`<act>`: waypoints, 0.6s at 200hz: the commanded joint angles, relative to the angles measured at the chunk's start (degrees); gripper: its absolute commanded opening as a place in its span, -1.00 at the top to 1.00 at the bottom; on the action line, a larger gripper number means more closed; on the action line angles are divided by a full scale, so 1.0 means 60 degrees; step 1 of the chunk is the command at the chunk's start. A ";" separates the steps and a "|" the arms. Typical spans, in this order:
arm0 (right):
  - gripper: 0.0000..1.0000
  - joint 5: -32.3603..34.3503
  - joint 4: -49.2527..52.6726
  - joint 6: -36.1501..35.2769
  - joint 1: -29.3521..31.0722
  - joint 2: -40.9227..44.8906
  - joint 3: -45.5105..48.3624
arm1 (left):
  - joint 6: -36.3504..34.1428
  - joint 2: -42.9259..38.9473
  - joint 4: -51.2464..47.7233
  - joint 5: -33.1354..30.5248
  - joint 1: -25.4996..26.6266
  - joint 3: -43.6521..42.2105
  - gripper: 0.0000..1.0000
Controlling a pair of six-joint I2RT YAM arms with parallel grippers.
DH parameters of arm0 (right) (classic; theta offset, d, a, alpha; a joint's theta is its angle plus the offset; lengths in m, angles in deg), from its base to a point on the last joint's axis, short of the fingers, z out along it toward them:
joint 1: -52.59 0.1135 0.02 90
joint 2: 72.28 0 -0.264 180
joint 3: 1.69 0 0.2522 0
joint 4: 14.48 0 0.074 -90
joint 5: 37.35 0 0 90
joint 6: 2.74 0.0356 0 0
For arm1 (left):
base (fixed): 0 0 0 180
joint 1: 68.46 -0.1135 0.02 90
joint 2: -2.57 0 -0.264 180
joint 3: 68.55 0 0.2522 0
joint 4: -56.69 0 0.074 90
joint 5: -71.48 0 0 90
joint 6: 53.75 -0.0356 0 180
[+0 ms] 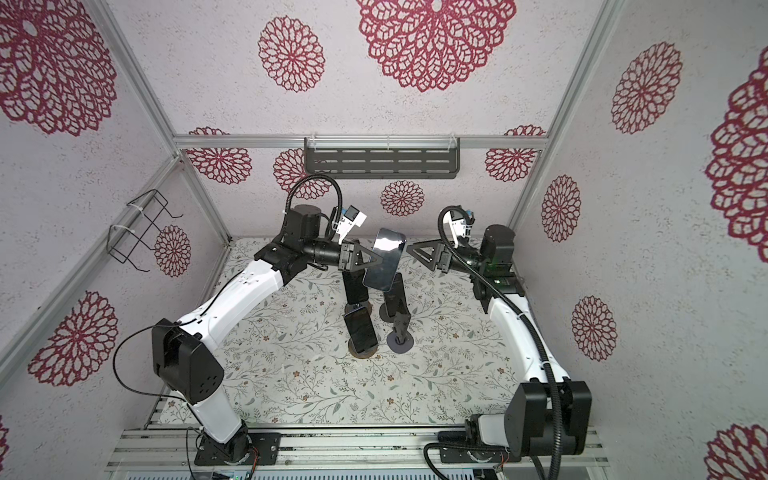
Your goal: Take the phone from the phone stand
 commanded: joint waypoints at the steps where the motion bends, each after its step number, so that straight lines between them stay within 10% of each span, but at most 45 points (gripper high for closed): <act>1: -0.33 -0.0309 -0.1439 0.0681 0.0230 0.0037 -0.0089 | 0.0724 -0.0612 0.1445 0.0332 -0.0116 -0.0191 1.00; 78: -0.43 0.0640 0.1745 -0.1417 0.0742 -0.0708 -0.1119 | 0.1208 -0.0751 0.2507 0.0374 -0.0132 -0.0803 1.00; 120: 0.06 0.0652 0.0635 -0.0729 0.0958 -0.0919 -0.0955 | 0.1243 -0.0478 0.2611 0.0405 -0.0134 -0.0941 1.00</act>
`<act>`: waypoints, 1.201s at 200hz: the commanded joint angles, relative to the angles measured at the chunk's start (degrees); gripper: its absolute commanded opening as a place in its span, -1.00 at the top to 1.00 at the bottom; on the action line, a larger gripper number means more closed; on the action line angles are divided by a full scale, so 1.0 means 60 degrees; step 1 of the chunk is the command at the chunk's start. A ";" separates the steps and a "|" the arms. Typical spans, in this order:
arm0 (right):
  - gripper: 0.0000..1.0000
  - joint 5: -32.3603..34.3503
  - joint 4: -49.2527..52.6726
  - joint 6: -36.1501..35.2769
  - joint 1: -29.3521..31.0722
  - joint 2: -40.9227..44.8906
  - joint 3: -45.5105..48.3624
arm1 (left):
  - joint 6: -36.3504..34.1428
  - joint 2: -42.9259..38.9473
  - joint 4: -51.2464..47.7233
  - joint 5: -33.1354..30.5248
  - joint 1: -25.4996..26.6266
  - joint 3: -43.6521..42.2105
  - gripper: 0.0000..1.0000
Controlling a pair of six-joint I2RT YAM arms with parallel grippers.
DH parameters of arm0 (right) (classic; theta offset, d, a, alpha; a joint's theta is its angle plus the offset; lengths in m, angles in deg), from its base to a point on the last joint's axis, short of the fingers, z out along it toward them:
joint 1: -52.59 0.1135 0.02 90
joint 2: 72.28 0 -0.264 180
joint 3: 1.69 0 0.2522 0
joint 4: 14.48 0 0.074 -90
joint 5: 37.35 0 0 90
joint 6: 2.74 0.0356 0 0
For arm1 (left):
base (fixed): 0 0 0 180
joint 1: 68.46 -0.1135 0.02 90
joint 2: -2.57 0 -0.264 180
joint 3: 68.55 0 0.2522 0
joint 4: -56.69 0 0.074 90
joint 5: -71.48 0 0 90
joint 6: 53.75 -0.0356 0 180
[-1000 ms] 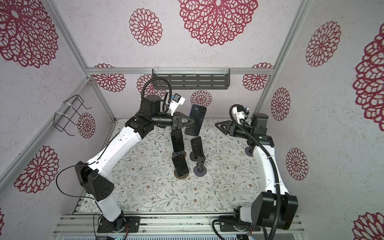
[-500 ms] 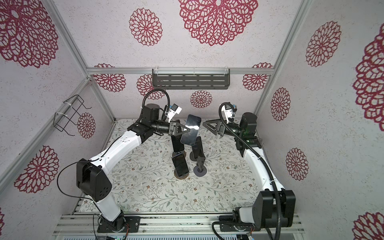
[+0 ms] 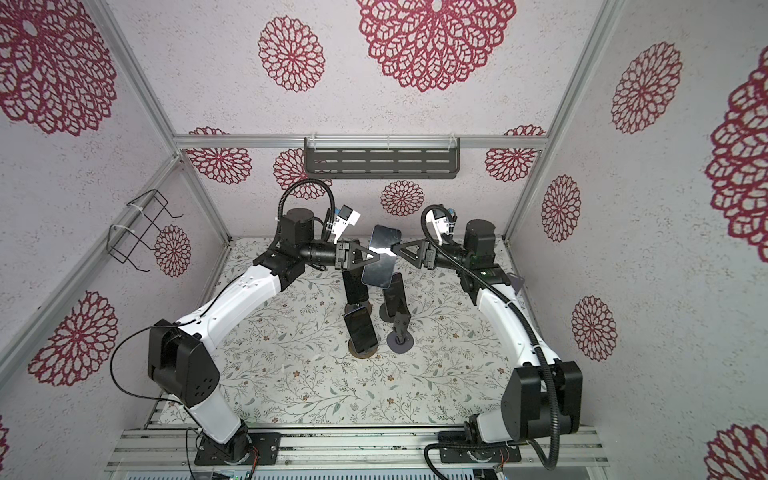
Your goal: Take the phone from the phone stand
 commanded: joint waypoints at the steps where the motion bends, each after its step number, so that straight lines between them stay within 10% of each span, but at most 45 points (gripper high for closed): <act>1: 0.07 0.0041 -0.0572 0.0004 0.0124 -0.0032 -0.0188 | 0.0120 -0.0202 0.0678 0.0215 0.0021 -0.0090 1.00; 112: 1.00 -0.0119 -0.2975 0.1766 0.0197 -0.0178 0.0209 | 0.0453 0.0444 0.1500 -0.0073 0.0043 -0.0126 1.00; 167: 1.00 0.2721 -0.1040 0.1253 0.0320 0.0605 0.0252 | -0.2383 -0.0486 -0.1930 -0.4334 0.0307 0.0216 -0.96; 240: 1.00 0.5814 -0.0005 0.1589 0.1077 0.1382 0.0621 | -0.4697 0.0545 -0.5476 -0.9438 0.2502 0.2559 -0.95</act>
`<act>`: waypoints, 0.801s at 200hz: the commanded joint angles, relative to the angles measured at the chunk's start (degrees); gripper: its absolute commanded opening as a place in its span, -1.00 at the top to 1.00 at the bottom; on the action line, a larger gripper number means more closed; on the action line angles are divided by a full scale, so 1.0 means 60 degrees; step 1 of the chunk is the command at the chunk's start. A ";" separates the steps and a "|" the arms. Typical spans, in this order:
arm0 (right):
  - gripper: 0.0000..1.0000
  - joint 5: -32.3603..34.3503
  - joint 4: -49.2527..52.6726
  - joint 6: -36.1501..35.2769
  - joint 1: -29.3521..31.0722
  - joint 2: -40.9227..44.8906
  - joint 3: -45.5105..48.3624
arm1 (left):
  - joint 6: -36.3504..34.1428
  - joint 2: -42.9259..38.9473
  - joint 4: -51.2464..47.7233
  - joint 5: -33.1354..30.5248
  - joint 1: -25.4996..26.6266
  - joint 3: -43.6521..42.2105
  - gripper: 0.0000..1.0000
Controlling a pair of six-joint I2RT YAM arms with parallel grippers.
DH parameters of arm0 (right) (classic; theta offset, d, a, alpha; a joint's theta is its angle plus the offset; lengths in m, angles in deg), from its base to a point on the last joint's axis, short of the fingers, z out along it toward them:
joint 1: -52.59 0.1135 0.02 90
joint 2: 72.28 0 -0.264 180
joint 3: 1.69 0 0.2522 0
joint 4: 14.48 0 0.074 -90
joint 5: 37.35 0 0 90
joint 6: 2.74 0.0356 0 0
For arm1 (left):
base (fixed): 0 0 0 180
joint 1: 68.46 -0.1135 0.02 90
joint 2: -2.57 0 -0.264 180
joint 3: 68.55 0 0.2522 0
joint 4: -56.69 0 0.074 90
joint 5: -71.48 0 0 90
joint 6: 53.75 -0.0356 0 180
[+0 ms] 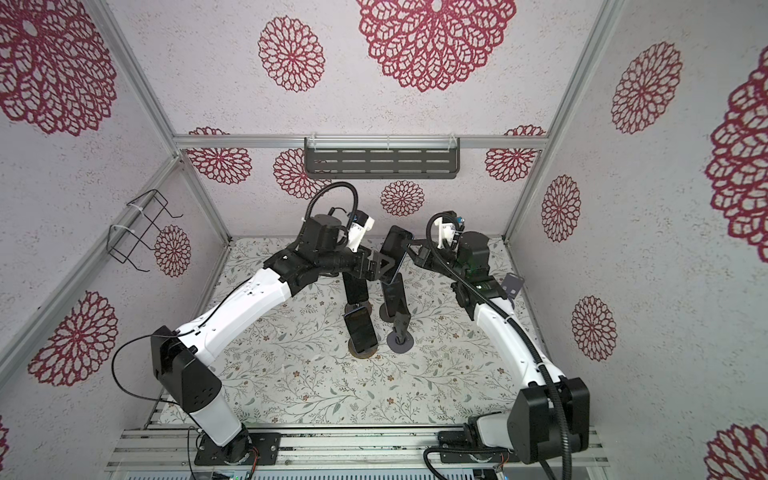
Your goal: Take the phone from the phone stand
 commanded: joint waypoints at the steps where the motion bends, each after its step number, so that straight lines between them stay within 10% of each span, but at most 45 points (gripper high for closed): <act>1: 1.00 0.0980 0.0093 -0.0021 0.0272 0.0281 -0.0458 | -0.1129 0.0510 -0.1420 -0.1941 0.0470 0.0815 -0.95; 160: 1.00 0.0433 -0.0092 -0.0287 0.0562 0.0334 -0.0502 | -0.0962 0.1231 -0.1922 -0.1189 0.0408 0.1566 -0.81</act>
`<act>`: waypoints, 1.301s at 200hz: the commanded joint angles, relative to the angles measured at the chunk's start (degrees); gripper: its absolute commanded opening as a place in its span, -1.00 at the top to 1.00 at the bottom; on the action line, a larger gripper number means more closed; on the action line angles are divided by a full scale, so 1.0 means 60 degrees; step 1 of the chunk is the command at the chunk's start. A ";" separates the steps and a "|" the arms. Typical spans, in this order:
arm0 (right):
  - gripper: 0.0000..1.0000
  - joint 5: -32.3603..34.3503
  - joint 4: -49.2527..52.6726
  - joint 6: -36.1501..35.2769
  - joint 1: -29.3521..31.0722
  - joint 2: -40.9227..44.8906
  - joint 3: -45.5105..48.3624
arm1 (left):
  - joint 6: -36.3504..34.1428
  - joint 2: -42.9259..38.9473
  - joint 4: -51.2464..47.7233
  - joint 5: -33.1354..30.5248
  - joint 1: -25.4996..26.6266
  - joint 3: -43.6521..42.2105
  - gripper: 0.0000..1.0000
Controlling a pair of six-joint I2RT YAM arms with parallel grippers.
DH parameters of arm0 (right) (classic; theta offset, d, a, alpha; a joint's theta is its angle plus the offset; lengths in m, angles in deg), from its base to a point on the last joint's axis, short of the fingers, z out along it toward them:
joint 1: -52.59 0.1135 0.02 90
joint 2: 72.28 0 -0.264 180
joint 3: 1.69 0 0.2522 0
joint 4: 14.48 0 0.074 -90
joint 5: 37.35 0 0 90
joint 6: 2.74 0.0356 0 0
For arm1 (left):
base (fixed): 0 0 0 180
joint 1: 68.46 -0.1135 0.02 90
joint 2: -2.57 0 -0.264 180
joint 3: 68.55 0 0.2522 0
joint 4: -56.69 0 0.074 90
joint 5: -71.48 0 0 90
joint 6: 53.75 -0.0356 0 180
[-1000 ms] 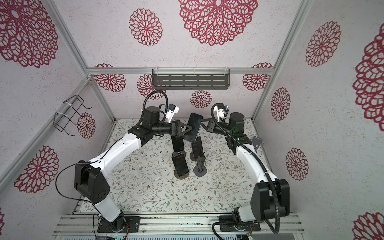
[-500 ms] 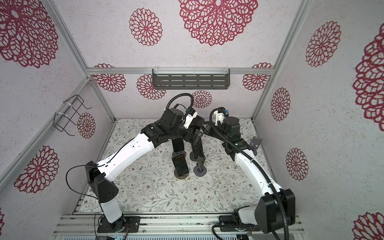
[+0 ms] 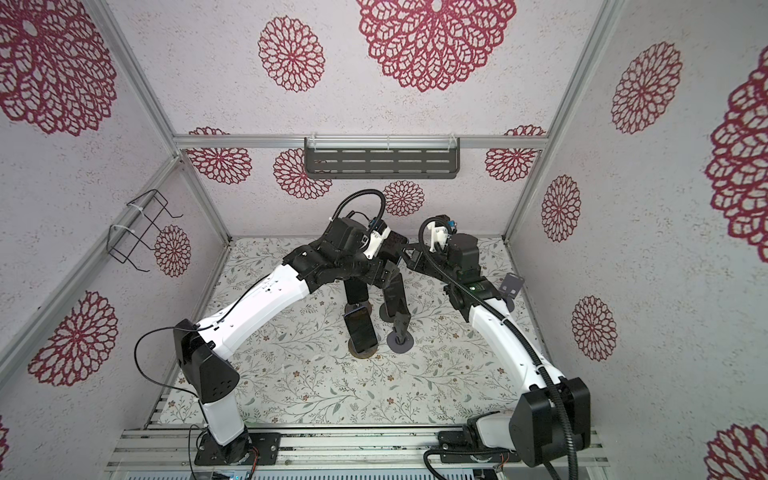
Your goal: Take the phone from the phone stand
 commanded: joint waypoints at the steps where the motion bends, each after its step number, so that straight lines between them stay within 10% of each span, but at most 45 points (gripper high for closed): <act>1: 1.00 -0.0376 -0.0807 -0.0165 0.0049 0.0362 -0.0406 | -0.0088 0.0235 -0.0072 0.0404 -0.0055 0.0222 -0.81; 108: 1.00 -0.0471 -0.0677 -0.0283 0.0063 0.0250 -0.0533 | 0.0115 0.0160 -0.0031 0.0323 -0.0159 0.0249 -0.16; 138: 0.08 -0.0442 -0.0172 -0.0706 0.0052 0.0224 -0.0826 | 0.0365 -0.0093 0.0061 0.0284 -0.0282 0.0187 0.15; 174: -0.47 -0.0144 0.0684 -0.1372 -0.0055 0.0268 -0.1111 | 0.0396 -0.0585 -0.0111 0.0158 -0.0449 0.0104 0.53; 217: -0.58 0.1772 0.2673 -0.2827 -0.0565 0.1039 -0.0890 | 0.0561 -0.1760 -0.0848 -0.0397 -0.1269 -0.0193 1.00; 260: -0.56 0.3074 0.3660 -0.3361 -0.1118 0.1619 -0.0179 | 0.1008 -0.2890 -0.1732 -0.0891 -0.3021 -0.1186 1.00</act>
